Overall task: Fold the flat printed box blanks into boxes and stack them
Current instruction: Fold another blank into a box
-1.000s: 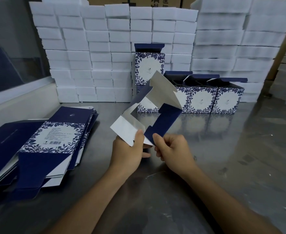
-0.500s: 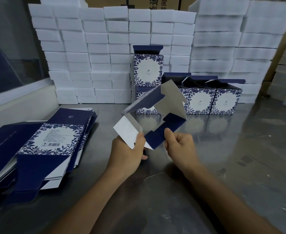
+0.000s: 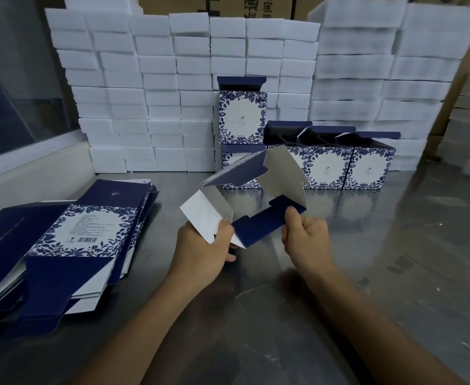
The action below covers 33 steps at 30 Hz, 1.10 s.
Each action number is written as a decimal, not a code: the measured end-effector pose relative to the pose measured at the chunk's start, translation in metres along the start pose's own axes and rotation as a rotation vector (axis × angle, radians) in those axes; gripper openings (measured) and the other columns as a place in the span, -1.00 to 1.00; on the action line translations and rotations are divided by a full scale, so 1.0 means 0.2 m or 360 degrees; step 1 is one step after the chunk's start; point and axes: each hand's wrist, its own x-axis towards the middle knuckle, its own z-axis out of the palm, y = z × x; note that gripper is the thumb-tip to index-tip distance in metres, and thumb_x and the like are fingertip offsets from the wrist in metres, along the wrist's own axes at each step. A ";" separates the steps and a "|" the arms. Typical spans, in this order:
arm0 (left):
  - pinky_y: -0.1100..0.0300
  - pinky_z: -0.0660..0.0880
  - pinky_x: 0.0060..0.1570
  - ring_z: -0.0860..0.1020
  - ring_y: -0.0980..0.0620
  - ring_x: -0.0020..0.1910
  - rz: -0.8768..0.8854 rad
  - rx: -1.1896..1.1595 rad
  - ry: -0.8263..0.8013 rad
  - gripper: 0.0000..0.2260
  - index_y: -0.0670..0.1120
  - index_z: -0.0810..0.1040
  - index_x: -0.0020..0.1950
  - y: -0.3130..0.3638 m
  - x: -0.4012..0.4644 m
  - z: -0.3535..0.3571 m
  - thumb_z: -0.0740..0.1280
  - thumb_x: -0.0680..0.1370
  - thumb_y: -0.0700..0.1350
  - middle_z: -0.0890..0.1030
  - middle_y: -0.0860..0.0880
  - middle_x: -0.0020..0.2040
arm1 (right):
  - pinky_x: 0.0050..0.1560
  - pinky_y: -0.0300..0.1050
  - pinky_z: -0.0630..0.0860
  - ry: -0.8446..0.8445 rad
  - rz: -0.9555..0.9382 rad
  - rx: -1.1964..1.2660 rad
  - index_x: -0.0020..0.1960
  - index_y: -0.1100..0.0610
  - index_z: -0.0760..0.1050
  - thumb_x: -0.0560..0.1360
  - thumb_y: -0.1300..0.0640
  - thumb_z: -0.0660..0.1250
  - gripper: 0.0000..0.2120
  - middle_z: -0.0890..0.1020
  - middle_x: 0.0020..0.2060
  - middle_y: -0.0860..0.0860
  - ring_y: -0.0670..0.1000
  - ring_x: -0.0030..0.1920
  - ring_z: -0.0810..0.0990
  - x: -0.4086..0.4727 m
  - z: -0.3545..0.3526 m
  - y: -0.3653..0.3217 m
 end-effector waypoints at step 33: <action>0.16 0.46 0.23 0.51 0.23 0.18 0.0439 0.0041 0.0276 -0.81 0.16 0.60 0.15 0.00 0.06 -0.07 0.38 0.54 0.06 0.60 0.14 0.15 | 0.47 -0.17 0.30 -0.0508 -0.0505 0.0055 0.51 -0.22 0.20 0.57 -0.21 0.20 -0.48 0.34 0.47 -0.31 -0.30 0.47 0.28 -0.09 -0.01 -0.16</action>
